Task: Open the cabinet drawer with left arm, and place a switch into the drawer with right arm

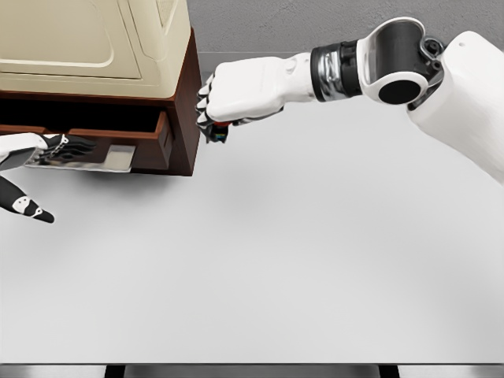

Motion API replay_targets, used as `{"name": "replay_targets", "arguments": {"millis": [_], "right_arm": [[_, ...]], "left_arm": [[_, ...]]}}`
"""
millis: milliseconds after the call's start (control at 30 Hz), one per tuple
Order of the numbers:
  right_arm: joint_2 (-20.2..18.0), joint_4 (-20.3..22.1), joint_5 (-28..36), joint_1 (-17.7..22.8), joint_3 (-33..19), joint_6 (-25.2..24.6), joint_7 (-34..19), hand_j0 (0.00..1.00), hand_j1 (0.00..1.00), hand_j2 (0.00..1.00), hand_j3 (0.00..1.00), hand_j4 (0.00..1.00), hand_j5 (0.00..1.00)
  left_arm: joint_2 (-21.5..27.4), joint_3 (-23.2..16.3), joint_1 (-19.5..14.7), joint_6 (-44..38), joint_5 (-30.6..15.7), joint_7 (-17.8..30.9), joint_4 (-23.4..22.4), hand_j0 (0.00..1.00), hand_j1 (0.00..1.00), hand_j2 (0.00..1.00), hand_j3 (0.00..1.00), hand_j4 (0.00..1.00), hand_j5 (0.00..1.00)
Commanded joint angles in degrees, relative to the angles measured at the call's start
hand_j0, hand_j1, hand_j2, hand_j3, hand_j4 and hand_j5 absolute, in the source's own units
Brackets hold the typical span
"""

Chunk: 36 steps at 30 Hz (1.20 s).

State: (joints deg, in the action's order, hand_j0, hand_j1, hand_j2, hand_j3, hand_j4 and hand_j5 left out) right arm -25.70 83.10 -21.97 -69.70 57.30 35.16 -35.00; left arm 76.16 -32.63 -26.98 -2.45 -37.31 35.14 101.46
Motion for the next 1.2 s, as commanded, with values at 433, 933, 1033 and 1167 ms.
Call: {"name": "replay_targets", "arguments": {"millis": [433,933,1033,1167], "right_arm": [[2.41,-0.31,1.58,-1.58,0.44,-0.27,0.00,0.46,0.46,0.46,0.46,0.46,0.46],[7.42,-2.07,1.67,-3.78,0.97,-4.23,0.00,0.46,0.46,0.46,0.46,0.46,0.46],[8.21,-2.51,1.76,-4.22,1.06,-4.84,0.00,0.46,0.46,0.46,0.46,0.46,0.46],[9.35,-3.30,1.76,-4.75,1.06,-4.93,0.00,0.46,0.46,0.46,0.46,0.46,0.46]], "left_arm": [[2.85,-0.15,1.05,0.08,2.33,-0.14,-0.39,1.00,1.00,1.00,1.00,1.00,1.00],[3.99,-0.15,2.64,0.08,1.80,-0.14,-0.39,1.00,1.00,1.00,1.00,1.00,1.00],[4.17,-0.15,2.81,0.08,1.72,-0.14,-0.39,1.00,1.00,1.00,1.00,1.00,1.00],[5.05,-0.15,3.69,0.08,1.72,-0.14,-0.39,1.00,1.00,1.00,1.00,1.00,1.00]]}}
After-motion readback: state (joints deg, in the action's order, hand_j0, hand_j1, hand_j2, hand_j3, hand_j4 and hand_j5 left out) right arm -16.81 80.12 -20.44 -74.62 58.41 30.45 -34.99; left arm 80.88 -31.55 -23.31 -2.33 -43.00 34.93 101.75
